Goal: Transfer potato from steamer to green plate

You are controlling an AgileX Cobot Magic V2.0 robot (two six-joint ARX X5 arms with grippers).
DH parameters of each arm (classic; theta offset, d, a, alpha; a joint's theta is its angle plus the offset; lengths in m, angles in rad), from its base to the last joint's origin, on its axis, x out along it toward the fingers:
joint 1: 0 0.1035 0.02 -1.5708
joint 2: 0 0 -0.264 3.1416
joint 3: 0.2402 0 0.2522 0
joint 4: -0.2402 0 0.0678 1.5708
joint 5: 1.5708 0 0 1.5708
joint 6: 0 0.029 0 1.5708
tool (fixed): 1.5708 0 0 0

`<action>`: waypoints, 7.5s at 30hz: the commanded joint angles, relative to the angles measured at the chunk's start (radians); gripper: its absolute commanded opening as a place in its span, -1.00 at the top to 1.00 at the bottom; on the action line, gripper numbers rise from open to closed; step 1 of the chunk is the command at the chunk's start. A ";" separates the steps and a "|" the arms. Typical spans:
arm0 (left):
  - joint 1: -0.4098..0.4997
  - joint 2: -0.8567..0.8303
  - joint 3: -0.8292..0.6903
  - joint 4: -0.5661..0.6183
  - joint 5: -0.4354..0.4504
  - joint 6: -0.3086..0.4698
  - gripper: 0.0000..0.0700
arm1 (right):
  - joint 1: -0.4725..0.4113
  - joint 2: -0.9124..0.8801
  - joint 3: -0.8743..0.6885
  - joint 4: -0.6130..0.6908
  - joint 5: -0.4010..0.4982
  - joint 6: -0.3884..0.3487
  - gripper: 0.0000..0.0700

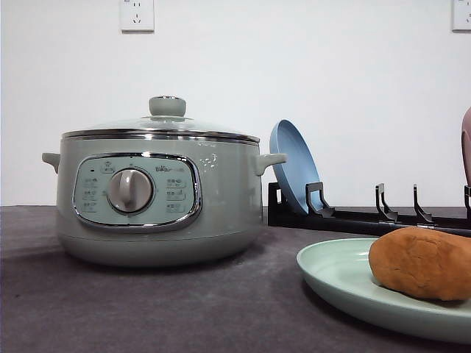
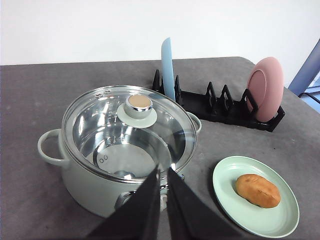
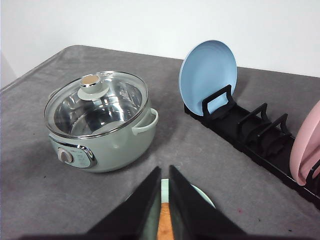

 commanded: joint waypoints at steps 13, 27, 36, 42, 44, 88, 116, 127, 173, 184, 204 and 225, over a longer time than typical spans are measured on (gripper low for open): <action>-0.002 -0.020 0.007 0.021 -0.006 0.038 0.95 | 0.005 0.008 0.013 0.010 0.000 -0.002 0.96; 0.293 -0.252 -0.548 0.463 -0.226 0.062 0.95 | 0.005 0.008 0.013 0.011 0.000 -0.002 0.96; 0.492 -0.394 -0.917 0.564 -0.225 0.060 0.95 | 0.005 0.008 0.013 0.010 0.000 -0.002 0.96; 0.531 -0.476 -0.993 0.581 -0.225 0.067 0.95 | 0.005 0.008 0.013 0.010 0.001 -0.002 0.96; 0.538 -0.508 -1.010 0.589 -0.225 0.070 0.95 | 0.005 0.008 0.013 0.010 0.001 -0.002 0.96; 0.539 -0.521 -1.041 0.640 0.021 0.187 0.95 | 0.005 0.008 0.013 0.011 0.000 -0.002 0.96; 0.539 -0.520 -1.041 0.640 0.021 0.187 0.95 | -0.469 -0.211 -0.733 0.764 0.001 -0.007 0.96; 0.539 -0.520 -1.041 0.640 0.021 0.187 0.95 | -0.512 -0.375 -1.093 0.926 0.001 -0.035 0.96; 0.539 -0.520 -1.041 0.640 0.021 0.187 0.95 | -0.414 -0.475 -1.175 0.873 0.027 -0.110 0.96; 0.539 -0.520 -1.041 0.640 0.021 0.187 0.95 | -0.415 -0.475 -1.175 0.873 0.027 -0.110 0.96; 0.539 -0.520 -1.041 0.640 0.021 0.187 0.95 | -0.415 -0.475 -1.175 0.873 0.027 -0.110 0.96; 0.539 -0.520 -1.041 0.640 0.021 0.187 0.95 | -0.415 -0.475 -1.175 0.873 0.027 -0.110 0.96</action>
